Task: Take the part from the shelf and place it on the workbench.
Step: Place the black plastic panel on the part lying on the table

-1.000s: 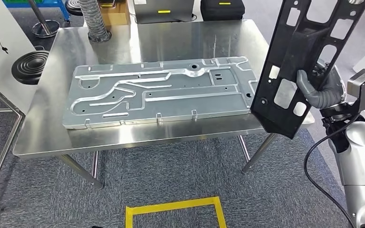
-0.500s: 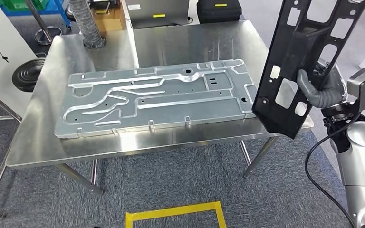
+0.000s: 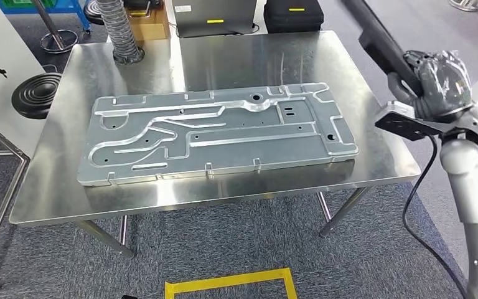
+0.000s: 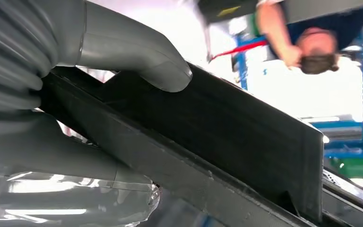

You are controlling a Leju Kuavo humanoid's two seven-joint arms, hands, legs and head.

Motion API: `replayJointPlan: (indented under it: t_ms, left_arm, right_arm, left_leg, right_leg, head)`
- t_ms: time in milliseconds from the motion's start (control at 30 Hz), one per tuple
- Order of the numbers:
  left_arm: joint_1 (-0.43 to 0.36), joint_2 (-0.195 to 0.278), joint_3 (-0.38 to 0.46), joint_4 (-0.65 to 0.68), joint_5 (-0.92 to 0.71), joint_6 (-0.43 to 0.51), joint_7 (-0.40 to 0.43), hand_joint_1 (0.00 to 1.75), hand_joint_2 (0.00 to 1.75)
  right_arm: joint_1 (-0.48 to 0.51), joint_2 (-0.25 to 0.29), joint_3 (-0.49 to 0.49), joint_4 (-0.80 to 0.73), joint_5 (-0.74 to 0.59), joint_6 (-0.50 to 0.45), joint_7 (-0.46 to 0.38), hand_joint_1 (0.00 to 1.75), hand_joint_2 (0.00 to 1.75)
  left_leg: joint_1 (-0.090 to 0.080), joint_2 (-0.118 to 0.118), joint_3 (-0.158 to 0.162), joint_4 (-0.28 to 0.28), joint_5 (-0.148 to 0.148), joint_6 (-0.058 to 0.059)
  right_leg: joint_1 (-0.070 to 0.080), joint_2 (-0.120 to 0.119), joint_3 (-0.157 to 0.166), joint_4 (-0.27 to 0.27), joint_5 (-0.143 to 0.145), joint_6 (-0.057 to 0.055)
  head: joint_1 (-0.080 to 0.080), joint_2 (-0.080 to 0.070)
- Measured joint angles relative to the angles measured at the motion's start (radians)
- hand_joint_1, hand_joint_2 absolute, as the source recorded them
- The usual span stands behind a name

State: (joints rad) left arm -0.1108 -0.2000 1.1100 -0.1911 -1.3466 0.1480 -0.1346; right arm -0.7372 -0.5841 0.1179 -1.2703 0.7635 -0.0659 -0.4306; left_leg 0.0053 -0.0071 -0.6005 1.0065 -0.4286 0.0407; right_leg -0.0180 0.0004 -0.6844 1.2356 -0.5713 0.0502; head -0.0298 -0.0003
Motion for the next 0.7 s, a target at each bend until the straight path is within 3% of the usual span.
replayJointPlan:
  t_ms: [33,67,100,167,233,300,400,467,533,567,600,700]
  left_arm:
    - [0.000,0.000,-0.001,0.000,0.000,-0.002,0.000,0.00,1.75]
    - [0.001,0.000,-0.001,0.000,0.000,-0.003,0.000,0.00,1.75]
    - [0.001,0.000,-0.001,0.000,0.000,-0.003,-0.001,0.00,1.75]
    - [0.001,0.000,-0.002,0.000,-0.001,-0.004,-0.001,0.00,1.75]
    - [0.001,0.000,-0.002,0.000,-0.002,-0.005,-0.001,0.00,1.75]
    - [0.002,0.000,-0.002,0.000,-0.003,-0.006,-0.001,0.00,1.75]
    - [0.001,0.000,-0.003,0.000,-0.005,-0.007,-0.001,0.00,1.75]
    - [0.001,0.000,-0.003,0.000,-0.005,-0.008,-0.001,0.00,1.75]
    - [0.002,0.000,-0.003,0.000,-0.003,-0.010,-0.001,0.00,1.75]
    - [0.002,0.000,-0.003,0.000,-0.002,-0.010,-0.001,0.00,1.75]
    - [0.002,0.000,-0.003,0.000,-0.001,-0.010,-0.001,0.00,1.75]
    - [0.002,0.001,-0.003,0.000,0.002,-0.010,-0.001,0.00,1.75]
  right_arm:
    - [-0.020,-0.008,0.026,0.015,0.057,-0.009,0.000,1.71,1.75]
    - [-0.039,-0.017,0.054,0.032,0.110,-0.013,0.002,1.71,1.75]
    - [-0.060,-0.024,0.079,0.047,0.157,-0.015,0.005,1.71,1.75]
    - [-0.111,-0.039,0.134,0.084,0.253,-0.018,0.013,1.71,1.75]
    - [-0.167,-0.050,0.191,0.128,0.330,-0.019,0.018,1.71,1.75]
    - [-0.208,-0.060,0.245,0.171,0.371,-0.019,0.016,1.71,1.75]
    - [-0.242,-0.075,0.300,0.230,0.379,-0.020,0.002,1.71,1.75]
    - [-0.257,-0.080,0.325,0.269,0.358,-0.025,-0.015,1.71,1.75]
    - [-0.259,-0.080,0.347,0.308,0.331,-0.029,-0.034,1.71,1.75]
    - [-0.258,-0.080,0.356,0.325,0.319,-0.031,-0.043,1.71,1.75]
    - [-0.256,-0.080,0.365,0.340,0.309,-0.035,-0.050,1.71,1.75]
    - [-0.250,-0.078,0.383,0.375,0.278,-0.050,-0.067,1.71,1.75]
  left_leg:
    - [0.000,0.000,0.002,0.000,-0.003,0.001]
    - [0.000,0.000,0.006,0.001,-0.006,0.001]
    - [0.000,-0.001,0.010,0.003,-0.010,0.000]
    - [0.000,-0.004,0.020,0.007,-0.021,-0.005]
    - [-0.003,-0.005,0.023,0.012,-0.030,-0.013]
    - [-0.005,-0.006,0.023,0.011,-0.033,-0.022]
    - [-0.004,-0.002,0.013,0.039,-0.056,-0.038]
    - [-0.002,0.000,-0.039,0.148,-0.103,-0.044]
    - [0.000,0.001,-0.112,0.275,-0.140,-0.047]
    - [0.000,0.001,-0.133,0.299,-0.135,-0.047]
    - [0.000,0.001,-0.136,0.285,-0.109,-0.045]
    - [-0.002,0.000,-0.063,0.095,0.006,-0.033]
  right_leg:
    - [-0.001,0.000,-0.033,0.051,-0.008,0.002]
    - [-0.003,0.000,-0.050,0.066,0.004,0.003]
    - [-0.004,0.000,-0.045,0.039,0.037,0.003]
    - [-0.006,-0.001,0.006,-0.095,0.121,-0.001]
    - [0.000,-0.001,0.049,-0.199,0.158,-0.009]
    - [0.007,-0.001,0.056,-0.221,0.153,-0.019]
    - [0.000,-0.002,0.067,-0.230,0.150,-0.036]
    - [0.000,-0.004,0.077,-0.234,0.145,-0.046]
    - [0.003,-0.004,0.084,-0.234,0.139,-0.051]
    - [0.004,-0.003,0.088,-0.233,0.135,-0.052]
    - [0.005,-0.002,0.093,-0.233,0.131,-0.051]
    - [0.007,0.000,0.112,-0.230,0.114,-0.044]
  head:
    - [0.000,0.000]
    - [0.000,0.000]
    - [0.000,0.000]
    - [0.000,0.000]
    - [0.000,0.000]
    - [0.000,0.000]
    - [0.000,0.000]
    - [0.000,0.000]
    - [0.000,0.000]
    - [0.000,0.000]
    - [0.000,0.000]
    - [0.000,0.000]
